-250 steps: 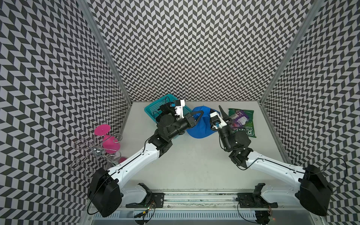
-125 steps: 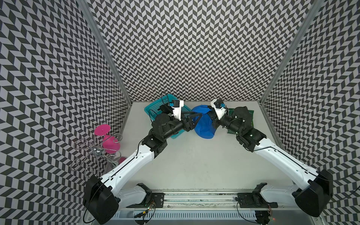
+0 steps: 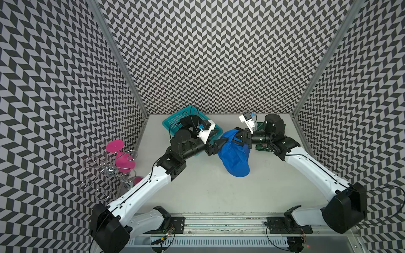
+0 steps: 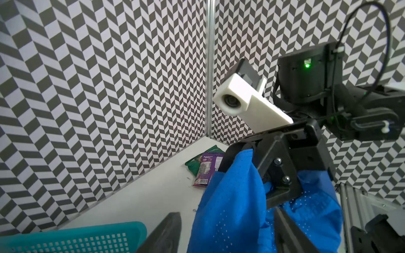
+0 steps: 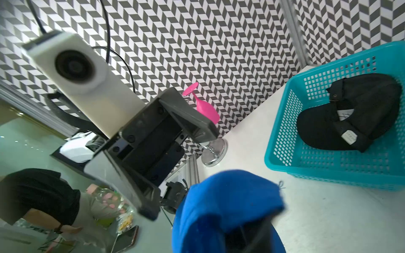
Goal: Turn the baseball cap inside out
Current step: Turn over the baseball cap.
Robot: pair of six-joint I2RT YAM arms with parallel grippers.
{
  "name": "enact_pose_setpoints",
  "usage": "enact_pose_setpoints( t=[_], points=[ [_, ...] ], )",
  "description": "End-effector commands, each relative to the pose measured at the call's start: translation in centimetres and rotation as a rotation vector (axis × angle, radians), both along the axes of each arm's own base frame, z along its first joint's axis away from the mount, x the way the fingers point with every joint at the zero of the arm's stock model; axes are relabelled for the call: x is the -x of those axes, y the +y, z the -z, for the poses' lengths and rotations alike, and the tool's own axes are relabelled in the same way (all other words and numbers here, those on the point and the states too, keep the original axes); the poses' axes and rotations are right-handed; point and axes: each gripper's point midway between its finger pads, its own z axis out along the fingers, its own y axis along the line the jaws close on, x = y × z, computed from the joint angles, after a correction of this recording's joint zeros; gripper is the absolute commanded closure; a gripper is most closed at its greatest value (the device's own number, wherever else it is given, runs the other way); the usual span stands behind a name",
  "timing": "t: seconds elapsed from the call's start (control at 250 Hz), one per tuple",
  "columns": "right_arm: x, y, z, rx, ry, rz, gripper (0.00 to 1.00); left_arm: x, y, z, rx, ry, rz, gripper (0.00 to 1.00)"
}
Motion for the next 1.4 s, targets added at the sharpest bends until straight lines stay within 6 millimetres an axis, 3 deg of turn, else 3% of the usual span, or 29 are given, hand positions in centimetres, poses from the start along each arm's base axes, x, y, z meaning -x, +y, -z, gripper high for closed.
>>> enact_pose_setpoints(
  t=[0.0, 0.188, 0.324, 0.477, 0.553, 0.645, 0.721, 0.845, 0.893, 1.001, 1.174, 1.394],
  points=[
    [0.6, -0.3, -2.7, -0.042, -0.015, -0.017, 1.00, 1.2, -0.9, 0.5, -0.032, -0.038, 0.053, 0.19],
    [0.0, -0.6, -3.4, -0.042, -0.031, 0.028, 1.00, 1.0, -2.1, 2.8, -0.100, 0.005, 0.007, 0.12],
    [0.6, -0.5, -4.2, -0.067, -0.041, -0.001, 1.00, -0.2, -2.4, 4.1, -0.127, 0.049, -0.048, 0.18],
    [1.5, -0.7, -4.4, -0.078, -0.043, -0.043, 1.00, -0.8, -3.2, 4.1, -0.111, 0.064, -0.036, 0.46],
    [1.6, -1.2, -3.9, -0.067, -0.038, -0.056, 1.00, -1.3, -3.0, 4.1, -0.099, 0.070, -0.067, 0.70],
    [1.2, -2.7, -2.7, -0.042, -0.002, -0.048, 0.91, -2.0, -1.8, 4.6, -0.097, 0.079, -0.133, 1.00],
    [1.5, -3.3, -1.8, -0.030, 0.019, -0.070, 0.80, -2.0, -1.2, 4.9, -0.092, 0.096, -0.130, 1.00],
    [3.0, -3.5, -0.7, -0.018, 0.031, -0.136, 0.51, -1.1, -1.2, 3.8, -0.041, 0.129, -0.060, 1.00],
    [3.5, -3.5, -0.5, -0.018, 0.030, -0.155, 0.47, -0.7, -1.5, 3.2, -0.014, 0.137, -0.032, 1.00],
    [4.3, -3.5, -0.2, -0.031, 0.036, -0.191, 0.55, -0.3, -1.9, 2.5, 0.022, 0.162, -0.001, 1.00],
    [5.3, -3.6, -2.1, -0.085, -0.008, -0.240, 0.84, -1.8, 0.0, 4.1, -0.001, 0.202, -0.067, 1.00],
    [6.2, -4.2, -5.8, -0.166, -0.061, -0.269, 0.84, -1.8, 2.6, 7.5, -0.130, 0.242, -0.078, 1.00]
  ],
)
